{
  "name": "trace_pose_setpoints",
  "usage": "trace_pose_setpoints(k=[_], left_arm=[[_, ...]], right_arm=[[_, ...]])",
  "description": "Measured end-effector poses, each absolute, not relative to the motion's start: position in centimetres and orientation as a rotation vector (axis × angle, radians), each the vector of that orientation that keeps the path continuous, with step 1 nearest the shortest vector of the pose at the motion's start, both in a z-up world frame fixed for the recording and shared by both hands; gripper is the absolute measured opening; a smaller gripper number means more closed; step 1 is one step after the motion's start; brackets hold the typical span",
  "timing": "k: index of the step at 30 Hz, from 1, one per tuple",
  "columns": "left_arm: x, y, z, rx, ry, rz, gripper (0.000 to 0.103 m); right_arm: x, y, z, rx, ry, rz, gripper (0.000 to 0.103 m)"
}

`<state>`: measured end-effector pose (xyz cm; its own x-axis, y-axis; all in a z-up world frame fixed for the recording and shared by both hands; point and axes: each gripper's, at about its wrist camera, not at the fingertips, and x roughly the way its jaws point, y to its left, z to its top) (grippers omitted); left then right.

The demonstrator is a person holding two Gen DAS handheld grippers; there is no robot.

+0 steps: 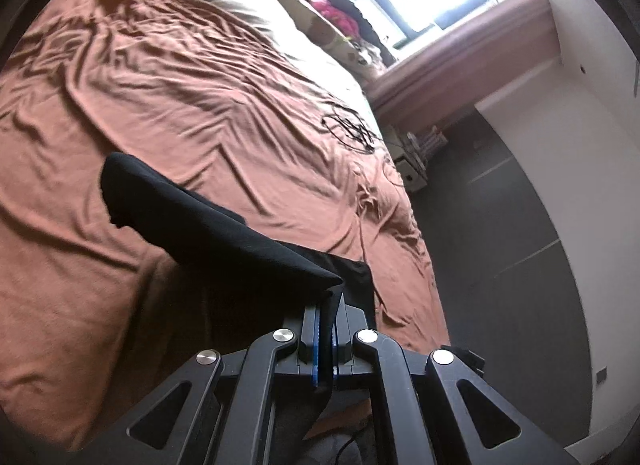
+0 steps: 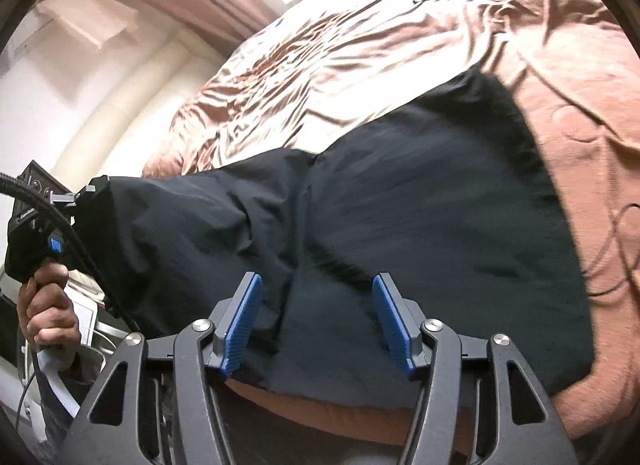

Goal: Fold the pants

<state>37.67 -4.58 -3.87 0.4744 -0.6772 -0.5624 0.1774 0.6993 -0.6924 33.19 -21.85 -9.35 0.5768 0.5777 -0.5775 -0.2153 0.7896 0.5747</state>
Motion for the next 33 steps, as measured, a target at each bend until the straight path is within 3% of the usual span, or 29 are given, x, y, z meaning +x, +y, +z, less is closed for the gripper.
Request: trace_pose_setpoints(k=[17, 33], left_arm=[[39.7, -19.6, -5.0, -0.437, 1.070, -0.717, 0.003], [38.5, -29.8, -13.9, -0.376, 1.267, -0.804, 0.003]], right_arm=[[26.8, -32.0, -9.1, 0.633, 0.739, 0.398, 0.056], [22.2, -38.7, -10.5, 0.743, 0.719, 0.328, 0.056]])
